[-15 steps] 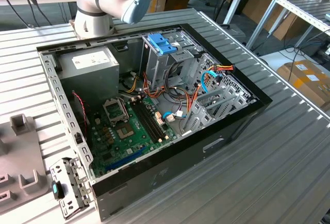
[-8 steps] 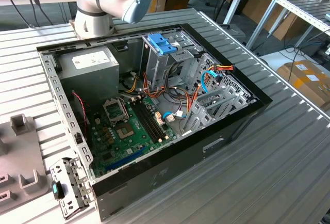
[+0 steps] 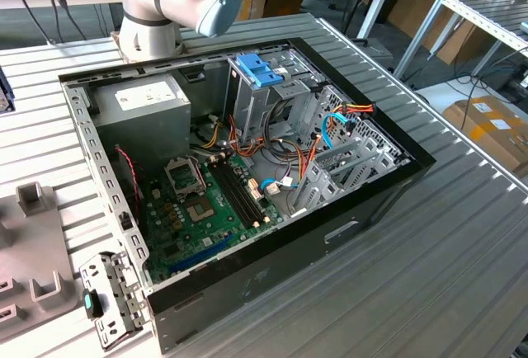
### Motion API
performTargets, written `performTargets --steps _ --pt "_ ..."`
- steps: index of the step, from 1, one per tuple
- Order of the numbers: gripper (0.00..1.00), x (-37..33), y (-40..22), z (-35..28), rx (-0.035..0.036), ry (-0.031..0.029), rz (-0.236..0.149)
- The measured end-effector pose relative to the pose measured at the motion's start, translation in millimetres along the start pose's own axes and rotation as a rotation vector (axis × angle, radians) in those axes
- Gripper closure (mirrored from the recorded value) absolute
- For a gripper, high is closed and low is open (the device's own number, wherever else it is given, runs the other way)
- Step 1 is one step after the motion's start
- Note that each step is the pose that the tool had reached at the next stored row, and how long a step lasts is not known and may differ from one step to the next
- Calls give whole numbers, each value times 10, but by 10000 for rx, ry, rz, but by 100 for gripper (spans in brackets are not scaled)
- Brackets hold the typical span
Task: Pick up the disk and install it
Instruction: 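Pick up the disk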
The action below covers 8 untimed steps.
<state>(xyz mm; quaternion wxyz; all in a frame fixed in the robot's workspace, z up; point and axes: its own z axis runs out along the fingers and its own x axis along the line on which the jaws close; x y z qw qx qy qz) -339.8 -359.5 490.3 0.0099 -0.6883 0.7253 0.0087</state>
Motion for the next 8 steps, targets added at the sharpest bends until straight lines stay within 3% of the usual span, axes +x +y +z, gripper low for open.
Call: performTargets --steps 6,8 --pt "65 -1 -25 0 0 0 -1" --pt "65 -3 -67 0 0 -1 -2"
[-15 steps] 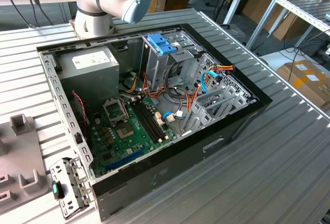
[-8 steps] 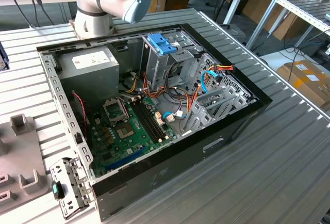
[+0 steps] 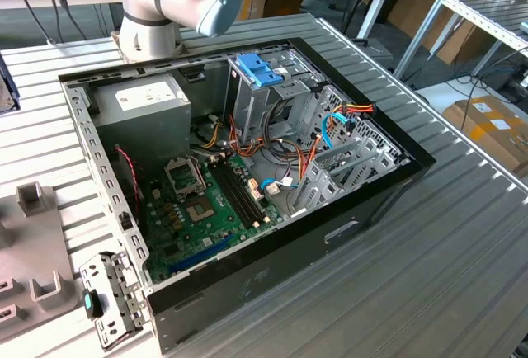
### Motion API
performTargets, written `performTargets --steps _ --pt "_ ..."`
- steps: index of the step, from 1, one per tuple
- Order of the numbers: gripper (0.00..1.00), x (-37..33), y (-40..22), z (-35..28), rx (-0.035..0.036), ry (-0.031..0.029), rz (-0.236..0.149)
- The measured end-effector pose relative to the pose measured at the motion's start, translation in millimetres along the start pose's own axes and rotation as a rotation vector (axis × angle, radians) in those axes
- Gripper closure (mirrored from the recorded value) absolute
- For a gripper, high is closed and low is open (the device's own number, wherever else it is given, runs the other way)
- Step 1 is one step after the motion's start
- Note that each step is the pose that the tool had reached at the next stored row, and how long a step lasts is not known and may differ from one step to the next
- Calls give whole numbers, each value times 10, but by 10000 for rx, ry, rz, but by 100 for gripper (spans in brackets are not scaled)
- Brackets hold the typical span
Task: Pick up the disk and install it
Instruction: 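Pick up the disk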
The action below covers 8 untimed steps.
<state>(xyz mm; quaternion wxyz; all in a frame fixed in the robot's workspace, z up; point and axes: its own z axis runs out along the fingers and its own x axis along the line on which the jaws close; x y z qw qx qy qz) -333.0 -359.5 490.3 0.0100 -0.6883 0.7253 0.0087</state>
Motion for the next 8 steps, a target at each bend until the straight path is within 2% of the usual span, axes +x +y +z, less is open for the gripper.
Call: performTargets --steps 2,3,8 --pt "65 -5 -88 0 -1 1 1" --pt "65 -10 -181 0 -1 1 0" --pt "65 -23 -432 1 0 0 0"
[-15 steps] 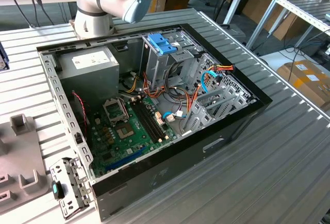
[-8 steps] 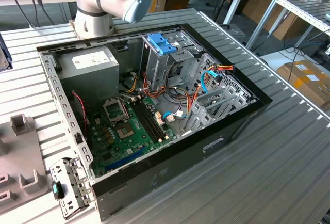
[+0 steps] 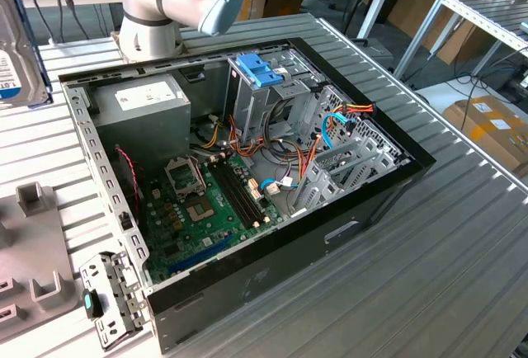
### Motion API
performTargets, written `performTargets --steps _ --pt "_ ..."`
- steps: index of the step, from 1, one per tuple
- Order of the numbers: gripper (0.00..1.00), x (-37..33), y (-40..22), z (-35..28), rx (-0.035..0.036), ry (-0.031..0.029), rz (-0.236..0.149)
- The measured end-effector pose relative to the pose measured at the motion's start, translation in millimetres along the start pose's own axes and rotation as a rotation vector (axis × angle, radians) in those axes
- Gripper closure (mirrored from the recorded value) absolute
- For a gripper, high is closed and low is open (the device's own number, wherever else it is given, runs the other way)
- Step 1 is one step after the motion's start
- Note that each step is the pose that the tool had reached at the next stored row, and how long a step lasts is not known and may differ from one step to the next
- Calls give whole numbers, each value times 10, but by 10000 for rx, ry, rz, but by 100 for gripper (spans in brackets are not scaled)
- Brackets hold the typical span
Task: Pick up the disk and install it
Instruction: 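Pick up the disk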
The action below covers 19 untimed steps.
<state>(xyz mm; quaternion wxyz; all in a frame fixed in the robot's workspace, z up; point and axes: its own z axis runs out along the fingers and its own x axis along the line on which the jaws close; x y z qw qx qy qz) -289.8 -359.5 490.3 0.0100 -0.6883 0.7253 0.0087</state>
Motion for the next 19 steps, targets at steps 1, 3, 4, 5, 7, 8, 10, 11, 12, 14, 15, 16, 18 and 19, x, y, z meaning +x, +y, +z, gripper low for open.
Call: performTargets --steps 1,3,4,5,7,8,10,11,12,14,15,16,18,19 --pt "65 -3 -46 -1 -2 1 0" --pt "65 -9 -161 0 0 0 1" --pt "65 -11 -205 0 -1 1 0" --pt "65 -13 -250 0 -1 1 0" --pt "65 -18 -346 0 -1 1 1" --pt "65 -22 -416 1 0 0 0" --pt "65 -29 -558 1 -1 1 1" --pt "65 -33 -623 1 -2 1 0" --pt "65 -35 -660 1 -1 1 0" --pt "65 -40 -760 1 -2 1 1" --pt "65 -44 -844 2 -1 1 0" --pt "65 -47 -910 2 -1 0 0" --pt "65 -53 -1008 2 -1 0 0" --pt "65 -55 -1052 3 -1 0 0"
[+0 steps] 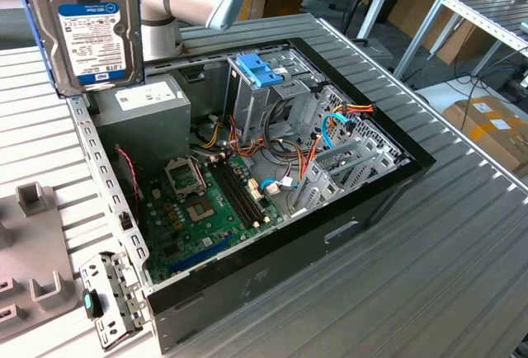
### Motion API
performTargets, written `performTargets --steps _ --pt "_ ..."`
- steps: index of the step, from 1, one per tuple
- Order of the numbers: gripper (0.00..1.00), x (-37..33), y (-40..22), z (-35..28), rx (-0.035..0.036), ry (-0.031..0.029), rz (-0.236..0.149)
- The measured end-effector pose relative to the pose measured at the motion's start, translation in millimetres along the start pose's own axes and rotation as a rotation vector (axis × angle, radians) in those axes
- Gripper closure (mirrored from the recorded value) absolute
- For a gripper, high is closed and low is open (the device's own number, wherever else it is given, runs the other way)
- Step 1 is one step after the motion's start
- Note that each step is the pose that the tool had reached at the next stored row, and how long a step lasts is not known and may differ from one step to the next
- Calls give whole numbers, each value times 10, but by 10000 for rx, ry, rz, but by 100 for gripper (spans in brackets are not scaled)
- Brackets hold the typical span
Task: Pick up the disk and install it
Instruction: 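Pick up the disk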
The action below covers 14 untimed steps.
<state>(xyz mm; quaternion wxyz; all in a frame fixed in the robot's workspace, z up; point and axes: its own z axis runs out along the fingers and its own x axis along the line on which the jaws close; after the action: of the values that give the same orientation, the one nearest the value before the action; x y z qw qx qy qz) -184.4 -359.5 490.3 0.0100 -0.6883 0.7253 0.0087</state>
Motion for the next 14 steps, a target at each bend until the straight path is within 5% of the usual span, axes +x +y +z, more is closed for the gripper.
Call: performTargets --steps 5,6,14 --pt "65 -14 -263 0 0 0 1" --pt "65 -20 -388 1 0 0 1" --pt "65 -46 -881 2 -1 1 0"
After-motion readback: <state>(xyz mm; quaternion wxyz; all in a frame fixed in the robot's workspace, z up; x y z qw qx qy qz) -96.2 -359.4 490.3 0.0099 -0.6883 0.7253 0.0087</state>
